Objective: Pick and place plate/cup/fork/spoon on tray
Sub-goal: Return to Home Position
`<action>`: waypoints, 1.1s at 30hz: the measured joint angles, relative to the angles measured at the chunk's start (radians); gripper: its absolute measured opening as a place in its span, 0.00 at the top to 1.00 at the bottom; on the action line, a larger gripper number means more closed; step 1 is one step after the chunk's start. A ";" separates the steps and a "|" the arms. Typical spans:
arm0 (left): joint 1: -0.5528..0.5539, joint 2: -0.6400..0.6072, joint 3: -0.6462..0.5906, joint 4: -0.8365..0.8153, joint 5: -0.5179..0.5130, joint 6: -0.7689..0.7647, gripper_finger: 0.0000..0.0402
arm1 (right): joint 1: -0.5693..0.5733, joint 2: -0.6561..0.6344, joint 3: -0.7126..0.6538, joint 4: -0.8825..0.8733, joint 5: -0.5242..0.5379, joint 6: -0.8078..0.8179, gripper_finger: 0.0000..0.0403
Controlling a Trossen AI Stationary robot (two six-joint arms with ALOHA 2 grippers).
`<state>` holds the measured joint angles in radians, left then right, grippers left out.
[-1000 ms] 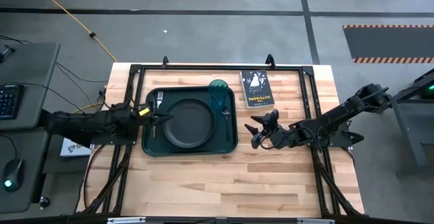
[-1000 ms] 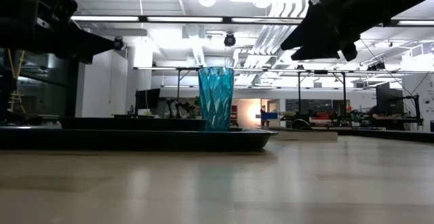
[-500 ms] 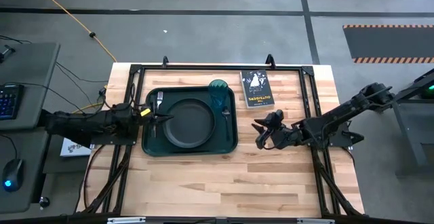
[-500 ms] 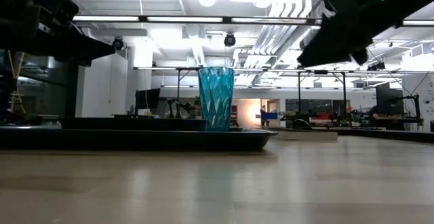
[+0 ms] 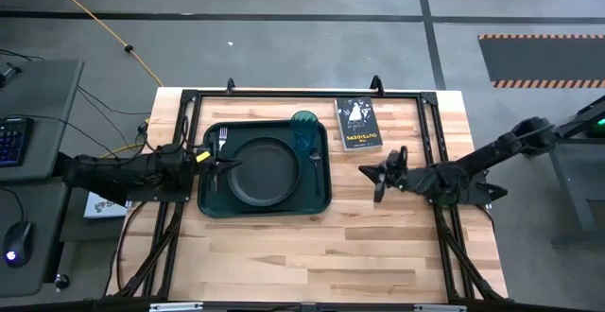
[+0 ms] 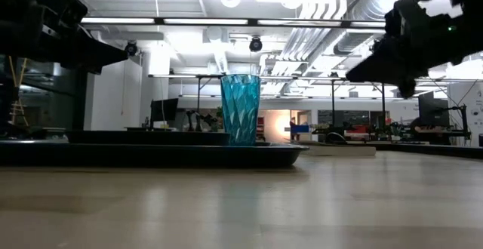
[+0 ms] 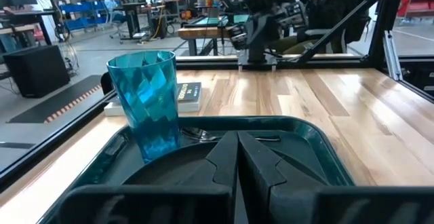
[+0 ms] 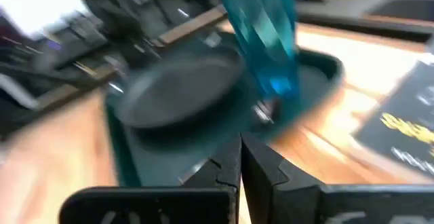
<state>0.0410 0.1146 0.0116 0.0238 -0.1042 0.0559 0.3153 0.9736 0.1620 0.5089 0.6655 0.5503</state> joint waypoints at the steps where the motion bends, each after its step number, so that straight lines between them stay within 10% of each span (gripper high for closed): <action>1: 0.000 0.000 0.000 0.000 0.000 0.000 0.99 | -0.037 -0.010 -0.032 0.082 -0.057 -0.036 1.00; 11: 0.000 0.000 0.000 0.000 0.000 0.000 0.99 | -0.384 -0.081 -0.094 0.209 -0.483 -0.263 1.00; 33: 0.000 0.000 0.000 0.000 0.000 0.000 0.99 | -0.161 -0.866 -0.152 -0.441 -0.319 -0.381 1.00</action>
<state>0.0410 0.1150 0.0120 0.0239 -0.1040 0.0555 0.1546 0.1074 0.0099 0.0677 0.3462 0.1695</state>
